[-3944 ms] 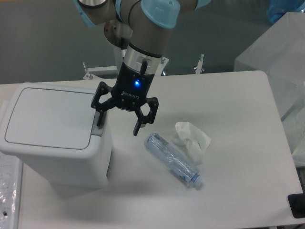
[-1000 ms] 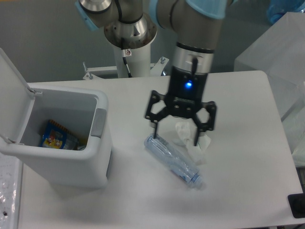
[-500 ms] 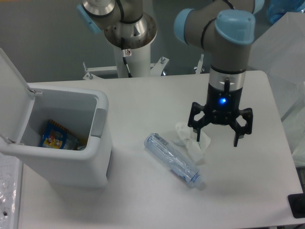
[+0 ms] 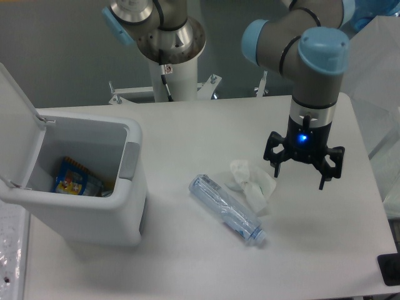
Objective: Open the trash can
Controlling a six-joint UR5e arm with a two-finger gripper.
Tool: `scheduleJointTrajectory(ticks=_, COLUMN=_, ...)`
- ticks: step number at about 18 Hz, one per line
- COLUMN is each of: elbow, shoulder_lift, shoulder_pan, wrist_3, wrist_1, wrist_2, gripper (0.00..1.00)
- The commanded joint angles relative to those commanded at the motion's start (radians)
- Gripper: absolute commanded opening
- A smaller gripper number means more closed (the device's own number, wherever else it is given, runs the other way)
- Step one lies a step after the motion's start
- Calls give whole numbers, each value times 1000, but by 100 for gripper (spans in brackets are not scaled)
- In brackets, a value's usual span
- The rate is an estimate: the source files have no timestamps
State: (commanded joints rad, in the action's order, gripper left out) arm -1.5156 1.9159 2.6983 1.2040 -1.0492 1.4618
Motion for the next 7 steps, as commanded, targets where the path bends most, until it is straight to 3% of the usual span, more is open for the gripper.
scheduleJointTrajectory(ticks=7, elbow=-5, shoulder_lift=3, shoulder_pan=-8, wrist_3=12, wrist_1=0, wrist_2=31, gripper=100)
